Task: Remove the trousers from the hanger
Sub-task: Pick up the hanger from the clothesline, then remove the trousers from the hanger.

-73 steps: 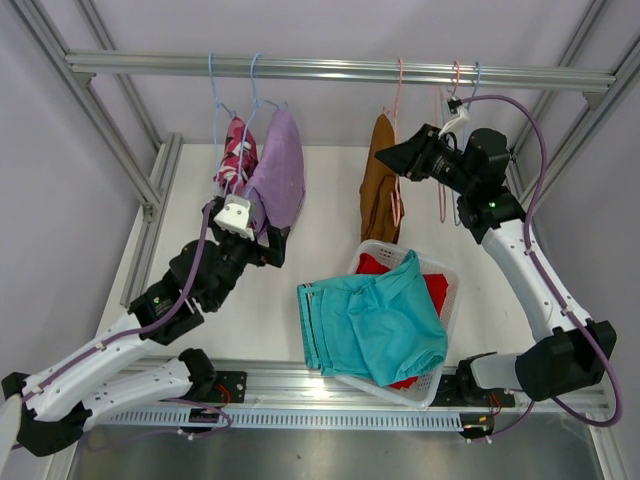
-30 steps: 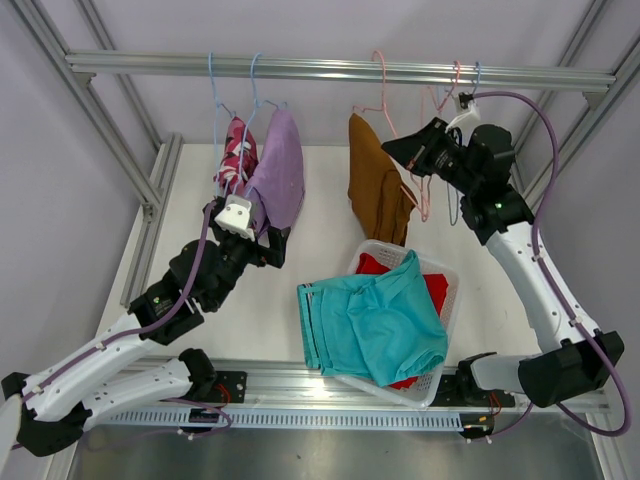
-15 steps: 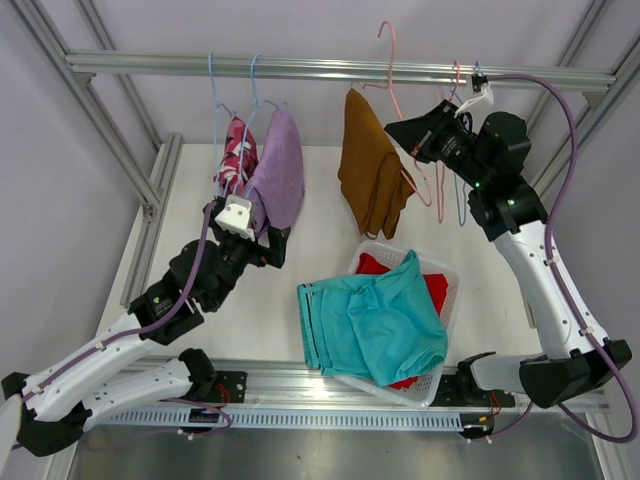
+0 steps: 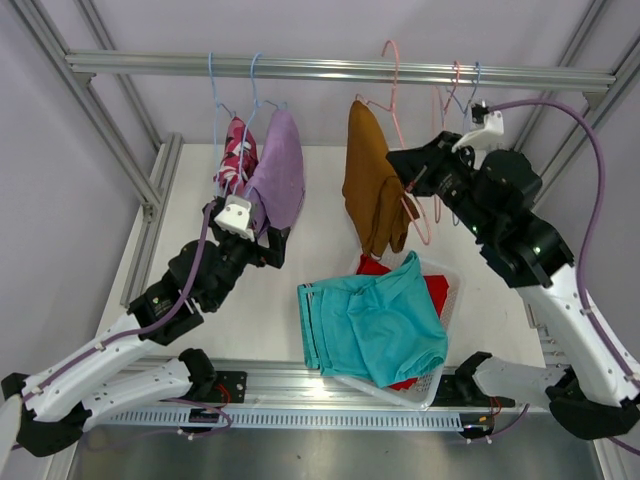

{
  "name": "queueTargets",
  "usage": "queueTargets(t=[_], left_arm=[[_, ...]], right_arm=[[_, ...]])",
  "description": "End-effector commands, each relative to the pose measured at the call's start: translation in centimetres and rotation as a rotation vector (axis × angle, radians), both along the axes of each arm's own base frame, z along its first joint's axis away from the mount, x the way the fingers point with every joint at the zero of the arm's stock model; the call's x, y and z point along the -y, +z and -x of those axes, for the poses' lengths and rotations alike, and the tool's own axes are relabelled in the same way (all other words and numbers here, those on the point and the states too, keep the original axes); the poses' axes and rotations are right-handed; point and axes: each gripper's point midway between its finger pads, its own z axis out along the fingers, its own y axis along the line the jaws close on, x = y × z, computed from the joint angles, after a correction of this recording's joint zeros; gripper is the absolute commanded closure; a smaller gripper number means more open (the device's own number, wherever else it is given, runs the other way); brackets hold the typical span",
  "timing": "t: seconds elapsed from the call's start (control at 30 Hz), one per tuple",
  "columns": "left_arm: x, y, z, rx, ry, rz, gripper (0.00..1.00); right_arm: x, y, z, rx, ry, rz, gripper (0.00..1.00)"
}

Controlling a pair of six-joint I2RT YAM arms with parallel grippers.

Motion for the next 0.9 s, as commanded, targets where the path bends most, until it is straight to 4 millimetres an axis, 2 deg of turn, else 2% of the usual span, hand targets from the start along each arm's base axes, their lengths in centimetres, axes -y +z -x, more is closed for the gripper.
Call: queueTargets(t=[0.0,0.07,0.3,0.33,0.4,0.43,0.5,0.57,0.63,0.67,0.8,0.87], left_arm=[[0.0,1.2,0.2,0.034,-0.022,0.026,0.0],[0.2,1.4,0.4,0.041,-0.039,0.032,0.01],[2.1,0.9,1.4,0.032,-0.102,0.015,0.01],[2.4,0.6,1.4,0.025,-0.103,0.005,0.01],[2.8,0.6,1.6,0.021,-0.117,-0.001,0.01],[3.4,0.6,2.0,0.019,-0.137,-0.004,0.01],[4.4,0.1,2.4,0.007,-0.159,-0.024,0.01],[5.4,-0.2,2.5,-0.002,-0.169,-0.043,0.01],[6.6,0.0,3.1,0.011,-0.202,-0.067,0.01],[7.1,-0.2,3.3,0.007,-0.212,-0.077,0.01],[9.5,-0.4,4.5,-0.01,-0.246,-0.087,0.01],[10.5,0.3,5.1,-0.013,-0.262,-0.041,0.0]], right_arm=[[4.3,8.2,3.3,0.245,-0.136,-0.155,1.0],[5.7,8.1,3.7,0.239,-0.187,-0.162,1.0],[8.1,5.0,3.7,0.167,-0.298,-0.139,1.0],[8.2,3.9,3.6,0.143,-0.309,-0.124,1.0],[9.0,3.0,3.9,0.127,-0.334,-0.12,1.0],[8.9,1.6,3.7,0.104,-0.339,-0.096,1.0],[9.6,0.6,4.1,0.083,-0.356,-0.095,1.0],[9.8,-1.7,3.9,0.039,-0.377,-0.07,1.0],[10.3,-3.0,4.3,0.014,-0.387,-0.068,1.0],[10.0,-4.5,4.1,-0.006,-0.383,-0.048,1.0],[10.0,-6.8,4.3,-0.026,-0.377,-0.037,1.0],[9.8,-7.4,4.4,-0.033,-0.364,-0.033,1.0]])
